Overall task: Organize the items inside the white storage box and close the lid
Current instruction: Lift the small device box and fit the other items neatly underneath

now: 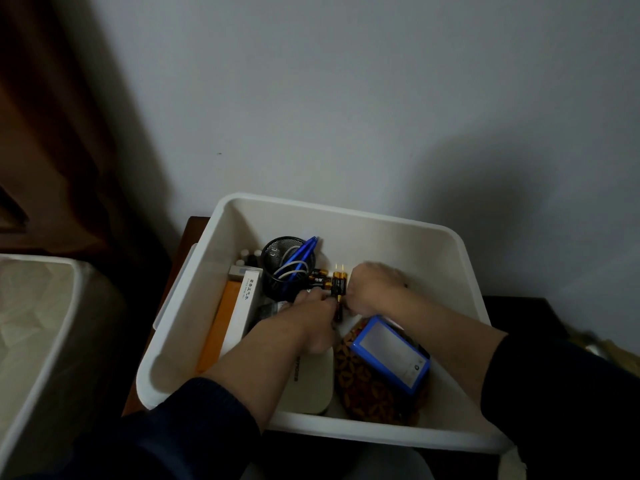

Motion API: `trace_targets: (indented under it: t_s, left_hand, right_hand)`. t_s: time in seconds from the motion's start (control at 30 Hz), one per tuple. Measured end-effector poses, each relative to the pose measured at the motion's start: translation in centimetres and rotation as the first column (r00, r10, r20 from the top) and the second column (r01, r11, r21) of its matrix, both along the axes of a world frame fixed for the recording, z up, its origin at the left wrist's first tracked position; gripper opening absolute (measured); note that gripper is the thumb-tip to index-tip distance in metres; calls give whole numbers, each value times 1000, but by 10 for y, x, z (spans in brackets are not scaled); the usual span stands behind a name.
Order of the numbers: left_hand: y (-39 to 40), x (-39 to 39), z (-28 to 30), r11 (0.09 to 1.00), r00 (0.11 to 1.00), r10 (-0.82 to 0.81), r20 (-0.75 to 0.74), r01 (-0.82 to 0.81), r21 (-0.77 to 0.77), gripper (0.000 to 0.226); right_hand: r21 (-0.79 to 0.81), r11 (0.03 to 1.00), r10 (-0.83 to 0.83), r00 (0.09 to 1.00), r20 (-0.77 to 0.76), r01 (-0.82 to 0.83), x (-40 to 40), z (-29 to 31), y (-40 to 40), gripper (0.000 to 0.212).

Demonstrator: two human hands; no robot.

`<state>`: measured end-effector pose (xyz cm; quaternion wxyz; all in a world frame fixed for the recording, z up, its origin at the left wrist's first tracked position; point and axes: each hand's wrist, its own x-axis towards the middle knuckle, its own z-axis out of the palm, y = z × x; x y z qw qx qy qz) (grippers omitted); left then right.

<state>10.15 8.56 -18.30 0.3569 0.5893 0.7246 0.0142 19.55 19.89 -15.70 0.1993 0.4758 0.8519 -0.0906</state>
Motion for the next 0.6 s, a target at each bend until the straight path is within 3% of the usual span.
trace_targets:
  t_s: [0.13, 0.23, 0.43, 0.6]
  left_hand:
    - [1, 4, -1, 987, 988, -149, -39, 152, 57, 59]
    - [3, 10, -4, 963, 959, -267, -97, 268, -4, 55]
    - [1, 9, -3, 963, 957, -271, -103, 267, -42, 54]
    - [3, 13, 0, 963, 959, -267, -98, 261, -71, 59]
  right_hand:
    - [-56, 998, -29, 982, -189, 18, 15, 28, 26, 15]
    - [-7, 1000, 10, 967, -254, -12, 30, 47, 44, 22]
    - [73, 983, 174, 981, -90, -168, 48, 40, 40, 24]
    - [-85, 967, 245, 967, 72, -239, 51, 35, 25, 41]
